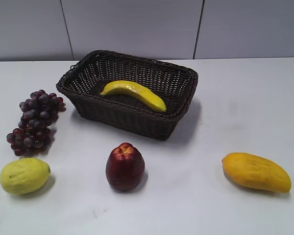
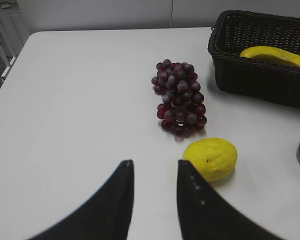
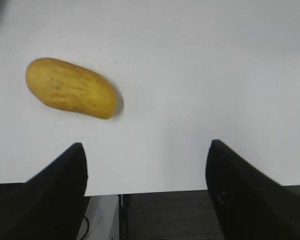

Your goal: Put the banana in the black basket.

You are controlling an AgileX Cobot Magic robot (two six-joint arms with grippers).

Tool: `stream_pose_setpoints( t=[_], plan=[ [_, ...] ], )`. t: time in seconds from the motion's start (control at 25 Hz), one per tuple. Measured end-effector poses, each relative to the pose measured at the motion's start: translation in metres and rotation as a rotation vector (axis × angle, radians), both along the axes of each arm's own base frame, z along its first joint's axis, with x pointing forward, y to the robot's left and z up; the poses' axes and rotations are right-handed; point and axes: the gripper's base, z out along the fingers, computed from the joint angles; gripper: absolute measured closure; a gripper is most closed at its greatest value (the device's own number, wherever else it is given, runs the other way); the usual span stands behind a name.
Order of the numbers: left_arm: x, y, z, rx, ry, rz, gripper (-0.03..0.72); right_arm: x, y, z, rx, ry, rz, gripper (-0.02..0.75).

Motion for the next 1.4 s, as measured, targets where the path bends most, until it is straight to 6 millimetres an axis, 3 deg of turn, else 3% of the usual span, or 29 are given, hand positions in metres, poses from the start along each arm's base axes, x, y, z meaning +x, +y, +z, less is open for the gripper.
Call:
stream_pose_setpoints(
  t=[0.32, 0.6, 0.84, 1.4],
  plan=[
    [0.0, 0.0, 0.0, 0.0, 0.0, 0.0, 0.468, -0.091, -0.013, 0.0, 0.023, -0.334, 0.003, 0.148],
    [0.0, 0.0, 0.0, 0.0, 0.0, 0.0, 0.468, -0.141, -0.019, -0.03, 0.038, -0.475, 0.002, 0.148],
    [0.0, 0.0, 0.0, 0.0, 0.0, 0.0, 0.468, -0.15, -0.02, -0.062, 0.025, -0.467, 0.015, 0.148],
    [0.0, 0.0, 0.0, 0.0, 0.0, 0.0, 0.468, -0.144, -0.019, -0.067, 0.026, -0.503, 0.031, 0.148]
  ],
)
